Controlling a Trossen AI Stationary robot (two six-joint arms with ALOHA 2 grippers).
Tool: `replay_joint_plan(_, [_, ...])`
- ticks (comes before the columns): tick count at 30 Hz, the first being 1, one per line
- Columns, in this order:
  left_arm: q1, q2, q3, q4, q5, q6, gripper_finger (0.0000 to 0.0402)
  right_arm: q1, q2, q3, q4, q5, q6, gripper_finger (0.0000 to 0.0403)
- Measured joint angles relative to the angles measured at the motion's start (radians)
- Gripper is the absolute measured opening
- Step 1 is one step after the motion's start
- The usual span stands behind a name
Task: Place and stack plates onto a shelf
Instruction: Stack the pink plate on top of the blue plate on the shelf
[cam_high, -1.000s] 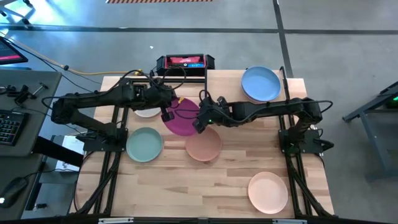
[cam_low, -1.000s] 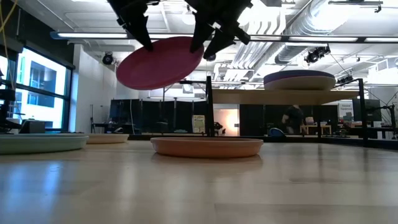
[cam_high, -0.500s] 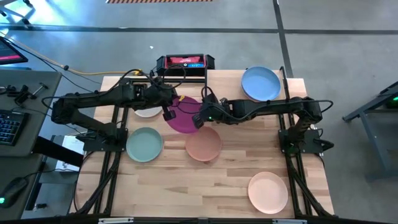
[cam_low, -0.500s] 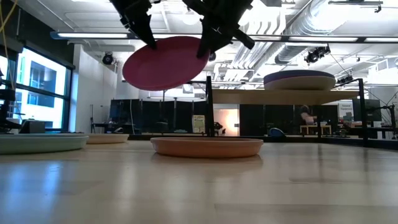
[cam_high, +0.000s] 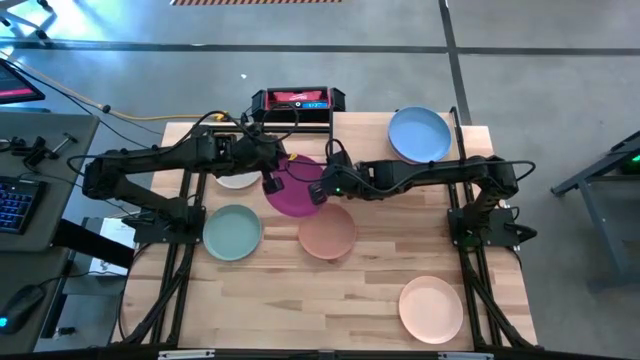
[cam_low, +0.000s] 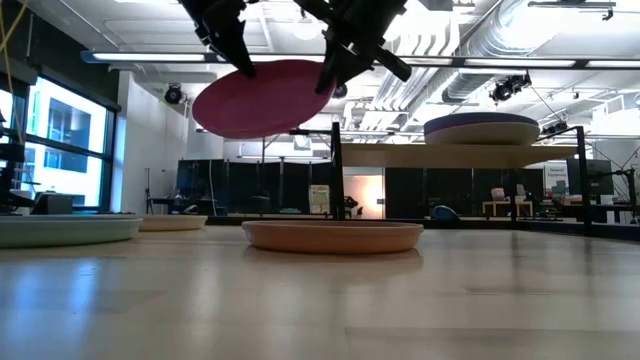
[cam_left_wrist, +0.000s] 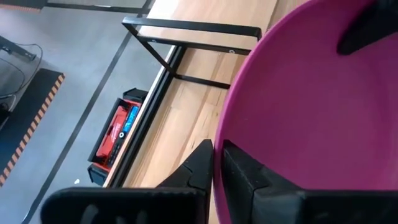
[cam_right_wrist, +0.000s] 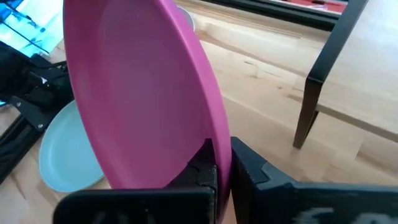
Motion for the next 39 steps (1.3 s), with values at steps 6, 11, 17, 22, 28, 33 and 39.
replay_joint_plan(6, [0.003, -0.001, 0.000, -0.010, 0.115, -0.009, 0.0054, 0.002, 0.000, 0.000, -0.030, -0.008, 0.029, 0.0001])
replay_joint_plan(11, [0.007, -0.001, 0.000, 0.001, 0.145, -0.019, 0.0087, 0.002, -0.015, 0.000, -0.067, -0.010, 0.055, 0.0000])
replay_joint_plan(17, [0.017, -0.024, 0.001, 0.026, 0.129, -0.019, 0.0115, -0.002, -0.061, 0.000, -0.110, 0.006, 0.058, 0.0000])
replay_joint_plan(22, [0.019, -0.057, 0.001, 0.100, 0.125, -0.018, 0.0122, -0.010, -0.107, 0.000, -0.179, 0.023, 0.073, 0.0000])
replay_joint_plan(28, [0.020, -0.085, 0.001, 0.127, 0.101, 0.041, 0.0122, -0.027, -0.174, 0.000, -0.272, 0.043, 0.078, 0.0000])
replay_joint_plan(33, [0.020, -0.091, 0.001, 0.128, 0.063, 0.079, 0.0122, -0.057, -0.253, 0.000, -0.348, 0.055, 0.102, 0.0000])
replay_joint_plan(39, [0.028, -0.090, 0.001, 0.127, 0.048, 0.087, 0.0120, -0.087, -0.358, 0.001, -0.427, 0.090, 0.101, 0.0000])
